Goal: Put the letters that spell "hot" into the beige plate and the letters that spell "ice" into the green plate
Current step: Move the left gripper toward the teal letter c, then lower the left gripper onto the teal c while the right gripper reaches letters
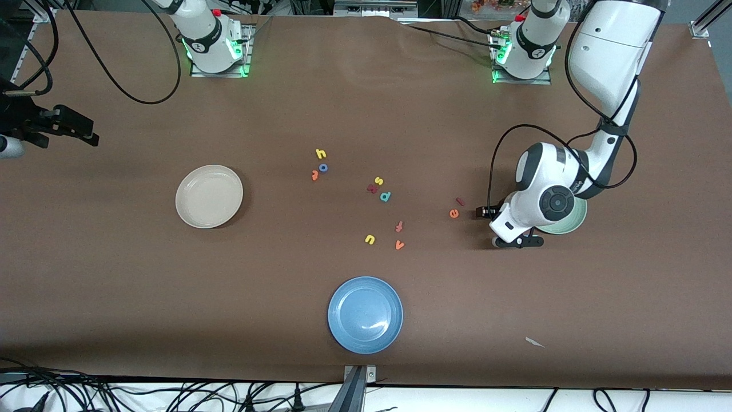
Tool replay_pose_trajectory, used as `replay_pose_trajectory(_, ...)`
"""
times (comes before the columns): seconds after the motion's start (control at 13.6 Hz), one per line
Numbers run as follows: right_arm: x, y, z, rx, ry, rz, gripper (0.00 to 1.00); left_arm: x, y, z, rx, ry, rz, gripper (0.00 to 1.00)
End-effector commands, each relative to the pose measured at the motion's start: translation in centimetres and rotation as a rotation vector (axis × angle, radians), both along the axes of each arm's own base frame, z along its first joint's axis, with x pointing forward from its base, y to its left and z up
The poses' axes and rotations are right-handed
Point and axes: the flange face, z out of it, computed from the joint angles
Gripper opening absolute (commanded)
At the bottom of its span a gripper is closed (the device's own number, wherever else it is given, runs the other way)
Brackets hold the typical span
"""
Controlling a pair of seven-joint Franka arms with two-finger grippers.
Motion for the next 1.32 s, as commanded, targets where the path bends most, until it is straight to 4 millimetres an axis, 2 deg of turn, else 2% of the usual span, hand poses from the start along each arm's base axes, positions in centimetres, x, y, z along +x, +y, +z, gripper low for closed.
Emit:
replay_pose_trajectory(0.0, 0.4, 1.2, -0.8, 0.003, 0.017, 0.024, 1.0, -1.0, 0.0, 0.8, -0.023, -0.005, 0.026, 0.83)
replay_pose_trajectory(0.07, 0.6, 2.6, -1.1, 0.001, 0.019, 0.045, 1.0, -1.0, 0.0, 0.8, -0.023, -0.005, 0.026, 0.83)
replay_pose_trajectory(0.29, 1.2, 3.7, -2.3, 0.0, 0.036, 0.062, 1.0, -1.0, 0.0, 0.8, -0.022, -0.005, 0.028, 0.83)
replay_pose_trajectory(0.59, 2.6, 8.4, -3.7, -0.01, 0.024, 0.099, 1.0, -1.1, -0.2, 0.7, -0.018, -0.002, 0.043, 0.83)
replay_pose_trajectory(0.66, 2.7, 10.5, -4.1, -0.016, 0.011, 0.109, 1.0, -1.2, -0.3, 0.7, -0.017, -0.002, 0.041, 0.83)
replay_pose_trajectory(0.81, 3.0, 11.5, -5.6, -0.012, -0.003, 0.064, 1.0, -1.3, -0.8, 0.6, -0.022, 0.002, 0.035, 0.83)
replay_pose_trajectory(1.1, 2.6, 13.7, -8.7, -0.014, 0.002, 0.079, 1.0, -1.3, -0.9, 0.7, -0.02, 0.001, 0.045, 0.83)
replay_pose_trajectory(1.25, 2.3, 14.6, -11.0, -0.035, -0.006, 0.105, 1.0, -1.3, -0.9, 0.6, -0.02, 0.003, 0.046, 0.83)
